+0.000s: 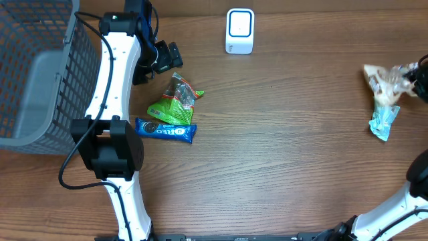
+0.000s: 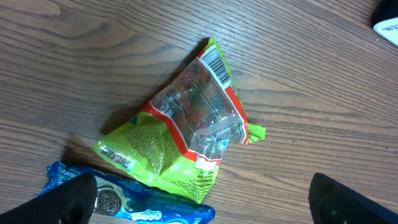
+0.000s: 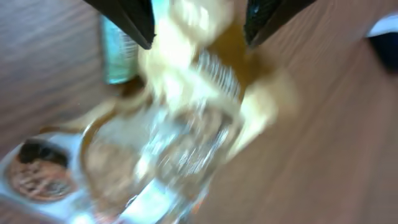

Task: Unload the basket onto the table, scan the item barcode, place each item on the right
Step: 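Carry the beige bag to the right edge and release it, then reach the right gripper to the green snack bag and grasp it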

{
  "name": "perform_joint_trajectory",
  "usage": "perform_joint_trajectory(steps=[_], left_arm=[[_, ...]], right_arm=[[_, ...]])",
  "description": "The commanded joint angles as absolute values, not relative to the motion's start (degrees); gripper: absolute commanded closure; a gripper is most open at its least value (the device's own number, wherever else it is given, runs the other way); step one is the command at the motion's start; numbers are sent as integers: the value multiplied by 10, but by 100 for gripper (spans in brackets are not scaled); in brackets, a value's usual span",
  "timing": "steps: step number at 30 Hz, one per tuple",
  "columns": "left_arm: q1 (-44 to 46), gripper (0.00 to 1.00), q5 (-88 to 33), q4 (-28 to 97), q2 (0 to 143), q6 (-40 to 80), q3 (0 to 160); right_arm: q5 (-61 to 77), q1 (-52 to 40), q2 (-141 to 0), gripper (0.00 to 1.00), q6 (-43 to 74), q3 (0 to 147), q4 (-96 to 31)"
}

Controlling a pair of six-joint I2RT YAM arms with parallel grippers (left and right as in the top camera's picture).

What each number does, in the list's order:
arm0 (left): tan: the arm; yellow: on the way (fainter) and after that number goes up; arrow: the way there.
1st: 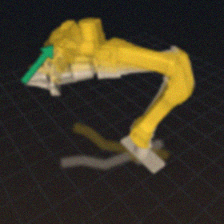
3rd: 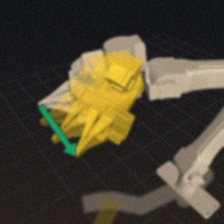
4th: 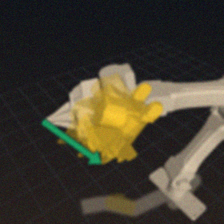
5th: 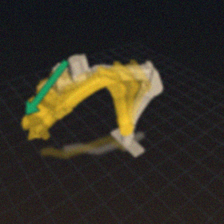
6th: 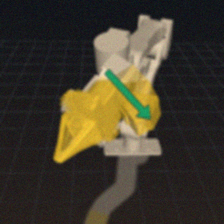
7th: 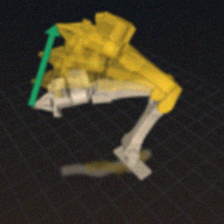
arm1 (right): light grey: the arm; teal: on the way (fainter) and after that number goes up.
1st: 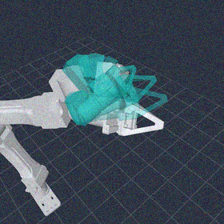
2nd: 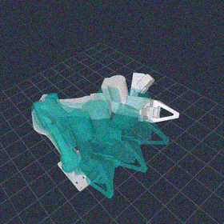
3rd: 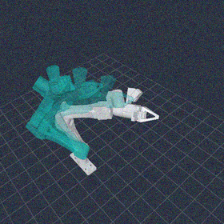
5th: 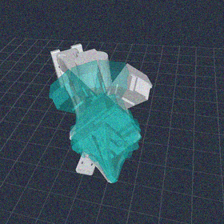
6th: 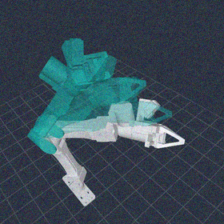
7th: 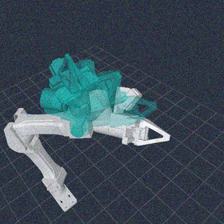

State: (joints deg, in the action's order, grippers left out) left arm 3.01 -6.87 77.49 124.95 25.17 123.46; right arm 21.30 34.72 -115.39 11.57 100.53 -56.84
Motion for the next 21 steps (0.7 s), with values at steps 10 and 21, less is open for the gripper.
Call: perform_joint_trajectory(steps=[10,21], left_arm=[[34,0,-71,773,1253,249,1239],[34,0,-71,773,1253,249,1239]], right_arm=[[436,208,-1045,41,90,1044,-572],[278,-40,-1068,36,205,1023,-542]])
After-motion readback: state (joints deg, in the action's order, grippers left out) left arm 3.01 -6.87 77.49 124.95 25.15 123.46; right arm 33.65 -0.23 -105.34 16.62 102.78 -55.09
